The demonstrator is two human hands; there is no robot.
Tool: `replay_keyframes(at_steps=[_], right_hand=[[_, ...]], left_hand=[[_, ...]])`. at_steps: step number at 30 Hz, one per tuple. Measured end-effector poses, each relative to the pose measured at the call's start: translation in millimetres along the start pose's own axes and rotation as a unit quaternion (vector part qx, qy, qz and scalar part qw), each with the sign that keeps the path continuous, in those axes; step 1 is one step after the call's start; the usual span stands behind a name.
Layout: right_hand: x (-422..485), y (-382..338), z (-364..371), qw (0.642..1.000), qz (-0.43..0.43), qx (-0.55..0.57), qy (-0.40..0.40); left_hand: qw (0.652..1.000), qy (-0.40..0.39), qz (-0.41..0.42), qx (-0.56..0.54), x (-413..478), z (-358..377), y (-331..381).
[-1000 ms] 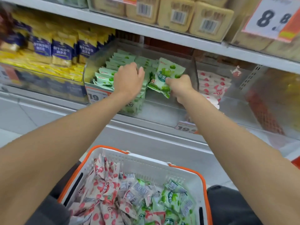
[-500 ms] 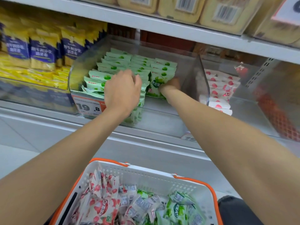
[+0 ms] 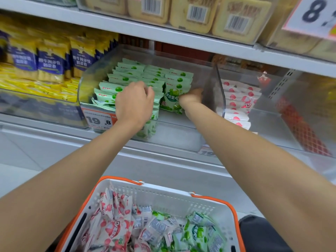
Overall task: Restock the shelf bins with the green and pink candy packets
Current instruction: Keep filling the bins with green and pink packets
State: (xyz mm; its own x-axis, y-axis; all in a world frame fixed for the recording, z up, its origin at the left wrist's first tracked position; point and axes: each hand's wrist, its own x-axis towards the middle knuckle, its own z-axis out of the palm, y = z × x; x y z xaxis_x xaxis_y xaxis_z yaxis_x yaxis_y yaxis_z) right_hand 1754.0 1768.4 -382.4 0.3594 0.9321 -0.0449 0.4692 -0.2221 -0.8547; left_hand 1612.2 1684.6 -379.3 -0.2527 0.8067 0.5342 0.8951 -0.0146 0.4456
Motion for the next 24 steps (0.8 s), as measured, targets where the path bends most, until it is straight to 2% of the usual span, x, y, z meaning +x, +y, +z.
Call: replay_keyframes(at_steps=[2,5,9,11,15,16,18,21,22,24], right_hand=[[-15.4,-7.1,-12.9,0.998,-0.068,-0.009,-0.006],[-53.0,-15.3,-38.5,0.982,-0.183,0.050,-0.015],[-100.7,4.9,-61.4,0.952,-0.298,0.059,-0.037],[-125.9,30.2,-67.1,0.946,-0.316,0.049,-0.060],[-165.7,93.8,-65.9,0.945,-0.309,0.025,-0.102],[-169.5,112.8,-63.6,0.946,-0.297,-0.002,-0.128],[-170.1,151.7,-59.2,0.932,-0.251,-0.121,-0.233],[-161.4,210.1,-57.3,0.859,-0.168,-0.303,-0.378],[-159.0,228.4,-59.2,0.821,-0.137,-0.367,-0.415],[-162.9,262.4,-66.8,0.708,-0.099,-0.499,-0.490]], left_hand=[[1.000,0.004,0.003,-0.005,-0.5,-5.8,2.8],[1.000,0.027,0.001,-0.016,-7.4,-16.0,14.3],[0.986,-0.036,-0.066,-0.152,-49.0,-28.0,32.2],[0.974,-0.098,-0.092,-0.184,-78.3,-26.4,32.3],[0.953,-0.218,-0.134,-0.161,-140.1,-5.7,13.0],[0.947,-0.251,-0.132,-0.153,-154.7,0.0,6.0],[0.929,-0.325,-0.124,-0.126,-179.2,9.4,-6.0],[0.894,-0.424,-0.113,-0.093,-205.4,22.8,-14.2],[0.883,-0.449,-0.103,-0.086,-210.8,26.9,-13.6],[0.869,-0.482,-0.082,-0.076,-216.9,32.3,-11.1]])
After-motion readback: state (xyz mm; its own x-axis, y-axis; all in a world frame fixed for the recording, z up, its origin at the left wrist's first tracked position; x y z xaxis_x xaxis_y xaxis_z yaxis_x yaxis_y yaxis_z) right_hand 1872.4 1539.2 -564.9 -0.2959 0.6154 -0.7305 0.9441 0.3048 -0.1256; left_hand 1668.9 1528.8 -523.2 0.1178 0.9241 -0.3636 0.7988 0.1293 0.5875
